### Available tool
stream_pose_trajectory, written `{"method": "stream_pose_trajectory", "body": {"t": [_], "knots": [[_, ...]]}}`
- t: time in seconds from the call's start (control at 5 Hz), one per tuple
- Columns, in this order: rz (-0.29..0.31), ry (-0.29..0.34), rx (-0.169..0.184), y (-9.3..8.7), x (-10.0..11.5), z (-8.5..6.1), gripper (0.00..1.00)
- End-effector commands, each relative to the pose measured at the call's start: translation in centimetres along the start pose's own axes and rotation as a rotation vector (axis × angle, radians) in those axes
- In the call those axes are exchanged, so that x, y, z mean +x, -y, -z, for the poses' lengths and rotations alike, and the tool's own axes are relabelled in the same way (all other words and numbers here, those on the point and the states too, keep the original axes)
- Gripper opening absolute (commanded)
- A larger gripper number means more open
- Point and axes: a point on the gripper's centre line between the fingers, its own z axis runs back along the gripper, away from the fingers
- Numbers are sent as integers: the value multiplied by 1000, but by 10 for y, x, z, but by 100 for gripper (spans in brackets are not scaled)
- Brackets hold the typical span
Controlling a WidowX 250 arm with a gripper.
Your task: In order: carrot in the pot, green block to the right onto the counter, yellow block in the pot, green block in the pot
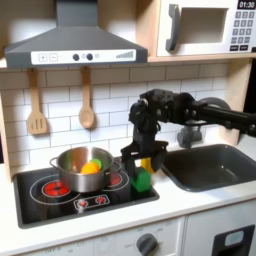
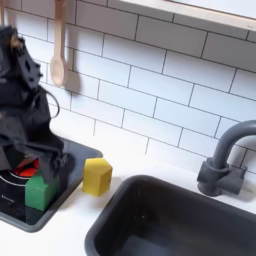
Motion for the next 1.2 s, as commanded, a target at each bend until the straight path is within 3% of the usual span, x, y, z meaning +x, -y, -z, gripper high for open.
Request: {"method": "stream_pose_trajectory", "body": {"t": [0.0,0.2,0.6,0.8,1.0], "knots": [[-7,-42,-10,-2,-11,16,100],[0,-30,-11,0,-8,18,0],[34,11,-19,17,0,10,0],[72,15,-39,32,4,10,0],[73,-1,-48,38,2,15,0]]}}
